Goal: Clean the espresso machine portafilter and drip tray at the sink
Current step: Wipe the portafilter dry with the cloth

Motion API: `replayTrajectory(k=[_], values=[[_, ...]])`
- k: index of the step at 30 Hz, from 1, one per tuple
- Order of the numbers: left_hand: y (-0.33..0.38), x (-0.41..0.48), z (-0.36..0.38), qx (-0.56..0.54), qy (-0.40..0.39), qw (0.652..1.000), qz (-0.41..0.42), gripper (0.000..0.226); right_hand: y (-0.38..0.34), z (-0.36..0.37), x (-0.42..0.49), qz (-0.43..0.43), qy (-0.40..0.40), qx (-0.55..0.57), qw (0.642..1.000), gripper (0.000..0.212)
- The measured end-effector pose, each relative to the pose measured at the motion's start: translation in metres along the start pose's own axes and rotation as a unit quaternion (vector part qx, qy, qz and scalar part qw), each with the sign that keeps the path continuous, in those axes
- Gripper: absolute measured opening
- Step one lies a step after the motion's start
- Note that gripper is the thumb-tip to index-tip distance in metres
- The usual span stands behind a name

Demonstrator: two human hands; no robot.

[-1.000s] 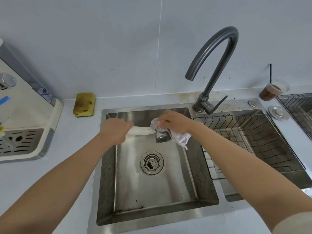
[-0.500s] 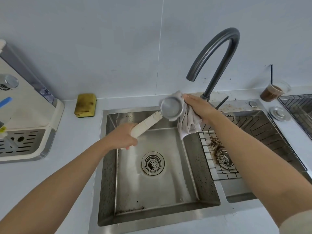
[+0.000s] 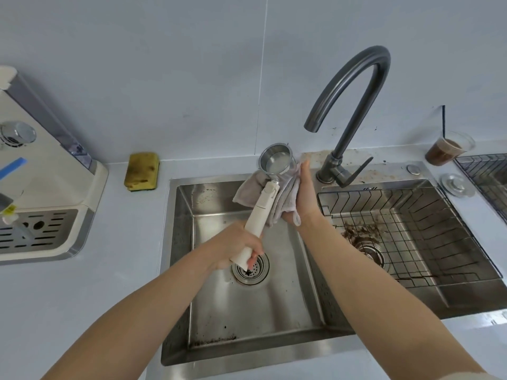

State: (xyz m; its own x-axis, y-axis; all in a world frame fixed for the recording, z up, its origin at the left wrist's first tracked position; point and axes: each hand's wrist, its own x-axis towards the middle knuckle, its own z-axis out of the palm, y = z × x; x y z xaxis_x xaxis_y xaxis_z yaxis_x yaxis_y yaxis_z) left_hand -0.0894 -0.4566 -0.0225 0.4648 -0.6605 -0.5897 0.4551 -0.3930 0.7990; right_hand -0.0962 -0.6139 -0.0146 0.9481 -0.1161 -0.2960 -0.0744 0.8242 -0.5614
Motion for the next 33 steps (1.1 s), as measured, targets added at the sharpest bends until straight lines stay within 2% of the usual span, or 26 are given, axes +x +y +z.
replayTrajectory(k=[4,7,8,9,11,13,17,20,22,24,26,33], values=[[-0.002,0.001,0.008,0.003,0.039,0.999,-0.006,0.027,0.010,-0.008,0.001,-0.012,0.045,0.027,0.999,0.076],[0.003,0.003,0.013,-0.016,0.067,0.998,0.003,0.023,0.016,-0.013,-0.001,-0.032,0.097,0.085,0.991,0.055],[0.006,0.004,0.015,-0.026,0.075,0.997,0.004,0.023,0.017,-0.014,-0.003,-0.034,0.120,0.068,0.990,0.049],[0.009,0.005,0.015,-0.037,0.084,0.996,0.004,0.022,0.019,-0.015,-0.003,-0.033,0.129,0.053,0.990,0.052],[0.014,0.006,0.015,-0.065,0.103,0.993,-0.002,0.022,0.022,-0.016,-0.005,-0.015,0.080,0.095,0.992,0.070],[0.016,0.006,0.012,-0.066,0.126,0.990,-0.001,0.022,0.024,-0.015,-0.007,0.001,0.054,0.105,0.993,0.072],[0.013,0.006,0.007,-0.006,0.157,0.987,0.018,0.023,0.029,-0.003,-0.008,0.044,0.065,0.049,0.996,0.051],[0.010,0.005,0.006,0.040,0.164,0.985,0.033,0.022,0.032,-0.001,-0.005,0.014,0.106,-0.014,0.994,0.018],[0.009,0.005,0.004,0.057,0.163,0.984,0.048,0.026,0.029,0.000,-0.003,0.006,0.128,-0.049,0.991,0.007],[0.010,0.004,0.003,0.081,0.151,0.984,0.056,0.026,0.022,0.003,-0.004,0.041,0.097,-0.078,0.991,0.016],[0.012,0.003,0.002,0.110,0.137,0.983,0.060,0.026,0.013,0.008,-0.005,0.078,0.076,-0.118,0.987,0.015],[0.019,0.002,0.002,0.126,0.099,0.986,0.045,0.029,0.010,0.014,0.003,0.135,0.084,-0.206,0.965,0.015]])
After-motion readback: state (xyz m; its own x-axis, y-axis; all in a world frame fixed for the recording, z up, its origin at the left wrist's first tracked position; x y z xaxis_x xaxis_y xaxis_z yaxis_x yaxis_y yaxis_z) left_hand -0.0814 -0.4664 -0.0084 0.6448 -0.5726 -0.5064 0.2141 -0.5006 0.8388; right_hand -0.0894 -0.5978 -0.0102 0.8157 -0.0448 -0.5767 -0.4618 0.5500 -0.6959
